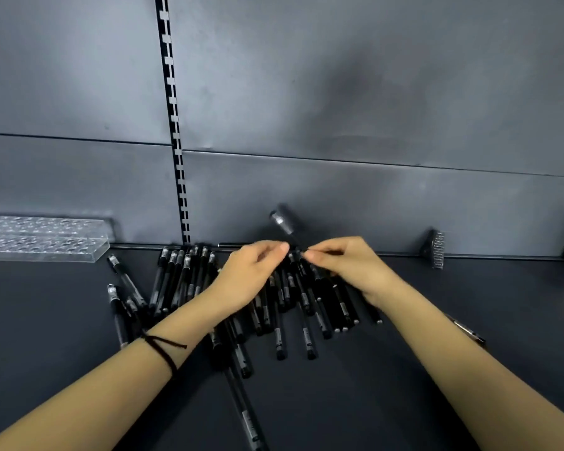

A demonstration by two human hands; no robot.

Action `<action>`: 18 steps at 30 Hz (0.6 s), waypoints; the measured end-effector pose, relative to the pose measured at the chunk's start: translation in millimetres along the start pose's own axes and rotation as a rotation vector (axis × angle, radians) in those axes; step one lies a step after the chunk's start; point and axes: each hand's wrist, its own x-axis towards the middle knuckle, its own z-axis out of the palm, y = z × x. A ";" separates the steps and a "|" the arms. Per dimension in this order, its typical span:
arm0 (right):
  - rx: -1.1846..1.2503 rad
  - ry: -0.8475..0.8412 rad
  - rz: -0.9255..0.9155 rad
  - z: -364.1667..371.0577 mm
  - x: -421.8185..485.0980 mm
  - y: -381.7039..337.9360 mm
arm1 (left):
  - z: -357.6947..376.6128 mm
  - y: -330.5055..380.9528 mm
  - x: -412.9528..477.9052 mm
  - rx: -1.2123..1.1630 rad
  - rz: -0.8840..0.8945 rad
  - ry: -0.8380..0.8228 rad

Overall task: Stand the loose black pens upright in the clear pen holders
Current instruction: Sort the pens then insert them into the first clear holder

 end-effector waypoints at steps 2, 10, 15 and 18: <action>-0.030 -0.157 0.004 17.2 -9.5 -8.0 | 6.8 4.3 -0.2 -0.360 -0.068 0.041; -0.736 0.173 0.059 -7.9 1.0 8.0 | -4.1 -1.7 -11.7 -1.001 -0.225 0.009; -0.766 0.113 0.321 -34.6 9.8 30.0 | -3.4 3.2 -15.0 -1.065 -0.307 -0.053; -0.638 0.087 0.325 -37.7 12.5 30.0 | -1.2 5.4 -17.5 -0.981 -0.308 -0.099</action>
